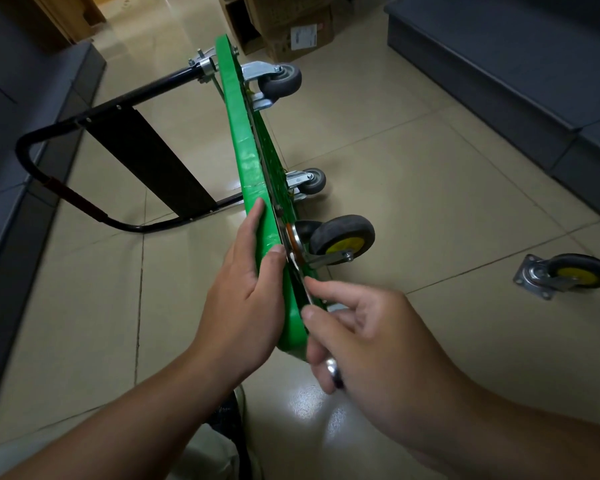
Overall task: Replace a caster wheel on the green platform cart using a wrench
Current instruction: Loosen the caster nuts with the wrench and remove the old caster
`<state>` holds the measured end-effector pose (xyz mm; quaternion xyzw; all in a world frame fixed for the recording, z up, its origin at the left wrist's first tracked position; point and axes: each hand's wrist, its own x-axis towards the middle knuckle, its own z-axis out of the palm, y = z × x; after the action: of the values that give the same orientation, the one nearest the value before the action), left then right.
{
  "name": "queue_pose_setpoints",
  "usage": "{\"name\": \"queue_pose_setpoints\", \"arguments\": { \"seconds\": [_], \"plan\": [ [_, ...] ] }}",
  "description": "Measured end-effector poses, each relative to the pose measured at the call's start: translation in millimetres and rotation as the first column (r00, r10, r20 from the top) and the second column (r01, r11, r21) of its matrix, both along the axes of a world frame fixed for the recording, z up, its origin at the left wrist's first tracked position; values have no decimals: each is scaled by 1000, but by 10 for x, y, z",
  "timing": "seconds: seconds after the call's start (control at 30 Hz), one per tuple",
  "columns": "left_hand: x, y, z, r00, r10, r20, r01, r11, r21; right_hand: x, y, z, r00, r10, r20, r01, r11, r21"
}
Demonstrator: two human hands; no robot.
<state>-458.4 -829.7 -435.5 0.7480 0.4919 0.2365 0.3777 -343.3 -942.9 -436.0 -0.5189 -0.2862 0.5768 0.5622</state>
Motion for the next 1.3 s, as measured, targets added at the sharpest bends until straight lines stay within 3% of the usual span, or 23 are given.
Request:
{"name": "queue_pose_setpoints", "arguments": {
  "seconds": [0.3,0.5,0.63,1.3],
  "plan": [
    [1,-7,3,1000,-16,12,16,1000,-8,346,-103,-747,878,85,472,-173,974,147],
    [8,9,4,1000,-7,26,8,1000,-19,489,186,-1117,867,55,495,-153,975,160],
    [13,16,-6,999,-2,34,3,1000,-27,552,403,-1243,793,0,609,-125,979,163],
    [32,5,8,1000,-2,27,2,1000,4,569,656,-1341,670,121,732,-206,978,27]
  ]
}}
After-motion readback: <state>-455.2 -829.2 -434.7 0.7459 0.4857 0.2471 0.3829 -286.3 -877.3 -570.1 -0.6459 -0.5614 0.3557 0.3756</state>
